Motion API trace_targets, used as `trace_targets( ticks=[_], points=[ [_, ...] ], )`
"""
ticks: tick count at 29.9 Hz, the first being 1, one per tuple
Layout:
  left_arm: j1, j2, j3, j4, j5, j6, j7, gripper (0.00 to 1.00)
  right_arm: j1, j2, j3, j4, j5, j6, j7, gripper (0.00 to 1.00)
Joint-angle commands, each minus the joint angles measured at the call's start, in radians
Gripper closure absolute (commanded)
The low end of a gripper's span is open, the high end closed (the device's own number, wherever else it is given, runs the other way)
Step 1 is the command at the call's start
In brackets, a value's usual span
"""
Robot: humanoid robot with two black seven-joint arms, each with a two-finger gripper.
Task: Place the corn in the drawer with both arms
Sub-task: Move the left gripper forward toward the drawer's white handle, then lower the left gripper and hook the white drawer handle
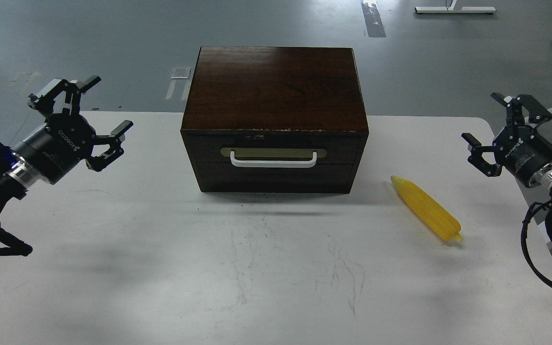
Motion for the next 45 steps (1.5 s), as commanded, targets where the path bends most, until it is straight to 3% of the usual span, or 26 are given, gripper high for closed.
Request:
trace_targets(
  ticks=[1,12,15,18,22,26,29,32,36,40,42,45],
  points=[
    [0.001,0.001,-0.015,-0.002,-0.001,0.0,-0.001,0.01,-0.002,-0.001,0.0,0.0,-0.002,0.0,0.0,0.0],
    [-0.02,0.008,-0.072,0.001,-0.001,0.0,-0.01,0.01,0.0,-0.004,0.003,0.0,-0.005,0.0,0.0,0.0],
    [-0.095,0.018,-0.087,-0.005,0.094,0.0,-0.004,0.01,0.0,-0.007,0.003,-0.002,-0.009,0.0,0.0,0.0],
    [-0.189,0.026,-0.087,-0.02,0.318,0.0,-0.012,0.01,0.002,-0.008,0.003,-0.005,-0.012,0.0,0.0,0.0],
    [-0.342,0.006,-0.083,-0.115,0.653,0.0,-0.065,0.01,0.008,-0.002,0.008,-0.005,-0.014,0.0,0.0,0.0],
    [-0.419,-0.032,-0.08,-0.23,0.876,0.0,-0.068,0.01,0.008,-0.001,0.021,-0.005,-0.014,0.0,0.0,0.0],
    [-0.479,-0.121,-0.078,-0.307,1.138,0.0,-0.073,0.01,0.009,-0.001,0.023,-0.005,-0.016,0.0,0.0,0.0],
    [-0.531,-0.241,-0.048,-0.308,1.329,0.0,-0.117,0.01,0.009,-0.001,0.023,-0.005,-0.016,0.0,0.0,0.0],
    [-0.68,-0.368,0.13,-0.278,1.657,0.0,-0.131,0.02,0.009,-0.01,0.023,-0.005,-0.017,0.0,0.0,0.0],
    [-0.786,-0.4,0.296,-0.229,1.774,0.0,-0.131,0.01,0.009,-0.011,0.025,-0.005,-0.017,0.0,0.0,0.0],
    [-0.896,-0.419,0.475,-0.174,1.798,0.0,-0.131,0.02,0.009,-0.011,0.025,-0.005,-0.017,0.0,0.0,0.0],
    [-0.988,-0.436,0.634,-0.125,1.802,0.0,-0.131,0.01,0.009,-0.011,0.026,-0.005,-0.017,0.0,0.0,0.0]
  ],
)
